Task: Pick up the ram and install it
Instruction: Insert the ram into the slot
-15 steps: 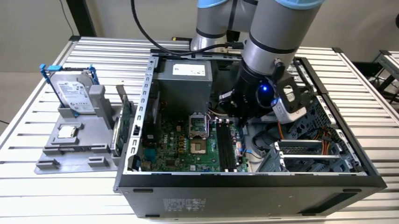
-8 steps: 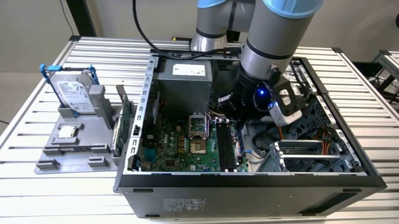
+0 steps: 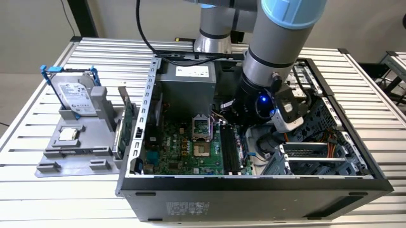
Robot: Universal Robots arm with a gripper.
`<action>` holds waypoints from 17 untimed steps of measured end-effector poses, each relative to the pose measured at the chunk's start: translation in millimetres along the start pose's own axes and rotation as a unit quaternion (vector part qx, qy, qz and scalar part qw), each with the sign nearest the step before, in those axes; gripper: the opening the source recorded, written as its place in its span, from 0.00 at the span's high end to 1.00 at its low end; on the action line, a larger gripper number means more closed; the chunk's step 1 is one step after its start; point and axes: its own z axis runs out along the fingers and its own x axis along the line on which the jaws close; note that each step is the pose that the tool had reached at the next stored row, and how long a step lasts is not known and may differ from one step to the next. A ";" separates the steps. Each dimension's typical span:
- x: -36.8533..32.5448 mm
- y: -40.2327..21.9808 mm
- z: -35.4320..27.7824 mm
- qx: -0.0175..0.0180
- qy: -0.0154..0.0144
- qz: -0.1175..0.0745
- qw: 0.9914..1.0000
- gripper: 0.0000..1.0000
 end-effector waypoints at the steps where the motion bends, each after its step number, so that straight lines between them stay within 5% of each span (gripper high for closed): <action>1: 0.2 -0.1 1.9 0.000 0.000 0.000 1.000 1.00; 7: 0.4 -0.4 10.9 0.000 0.000 0.000 1.000 1.00; 17: 1.4 -0.7 14.4 0.000 0.000 0.000 1.000 1.00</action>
